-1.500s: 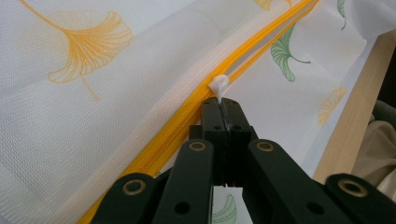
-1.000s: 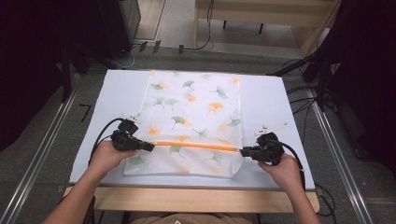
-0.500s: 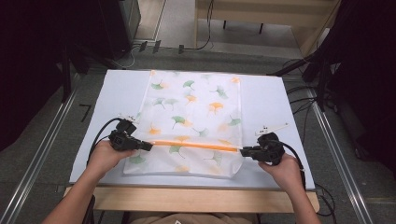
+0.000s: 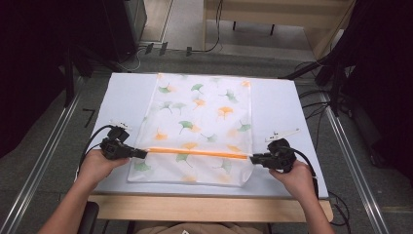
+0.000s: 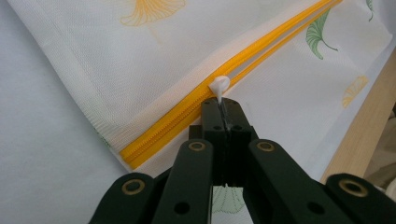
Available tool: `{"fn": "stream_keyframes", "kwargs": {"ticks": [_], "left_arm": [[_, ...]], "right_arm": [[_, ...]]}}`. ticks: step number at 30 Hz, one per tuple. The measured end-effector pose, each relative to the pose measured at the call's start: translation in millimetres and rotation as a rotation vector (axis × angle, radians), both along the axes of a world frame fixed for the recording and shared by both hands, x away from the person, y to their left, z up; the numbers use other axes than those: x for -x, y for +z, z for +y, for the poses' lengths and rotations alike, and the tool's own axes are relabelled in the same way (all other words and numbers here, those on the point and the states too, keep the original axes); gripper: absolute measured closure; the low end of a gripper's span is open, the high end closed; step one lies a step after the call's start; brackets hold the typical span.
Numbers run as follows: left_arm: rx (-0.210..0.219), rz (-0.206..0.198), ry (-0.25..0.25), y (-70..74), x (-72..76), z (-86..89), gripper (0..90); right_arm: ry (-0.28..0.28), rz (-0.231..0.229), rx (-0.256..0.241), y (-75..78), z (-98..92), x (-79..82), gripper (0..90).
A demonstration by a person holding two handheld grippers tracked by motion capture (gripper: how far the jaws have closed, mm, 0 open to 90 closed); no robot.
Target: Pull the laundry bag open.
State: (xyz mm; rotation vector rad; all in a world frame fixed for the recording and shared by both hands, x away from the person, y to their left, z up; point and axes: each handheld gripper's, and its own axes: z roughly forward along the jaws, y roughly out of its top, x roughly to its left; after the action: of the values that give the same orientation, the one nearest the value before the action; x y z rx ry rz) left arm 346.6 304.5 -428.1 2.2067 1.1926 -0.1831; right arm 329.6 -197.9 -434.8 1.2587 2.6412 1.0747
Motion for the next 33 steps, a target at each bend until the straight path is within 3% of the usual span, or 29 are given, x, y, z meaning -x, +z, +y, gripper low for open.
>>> {"fn": "stream_keyframes", "kwargs": {"ticks": [26,33], "left_arm": [[0.016,0.002,0.004,1.6,0.1,1.5,90.0],[0.014,0.006,0.016,2.0,0.6,9.2,90.0]], "right_arm": [[0.001,-0.003,0.001,-0.1,-1.0,-0.5,84.2],[0.001,-0.001,0.002,-0.2,-1.3,-0.7,84.2]]}}
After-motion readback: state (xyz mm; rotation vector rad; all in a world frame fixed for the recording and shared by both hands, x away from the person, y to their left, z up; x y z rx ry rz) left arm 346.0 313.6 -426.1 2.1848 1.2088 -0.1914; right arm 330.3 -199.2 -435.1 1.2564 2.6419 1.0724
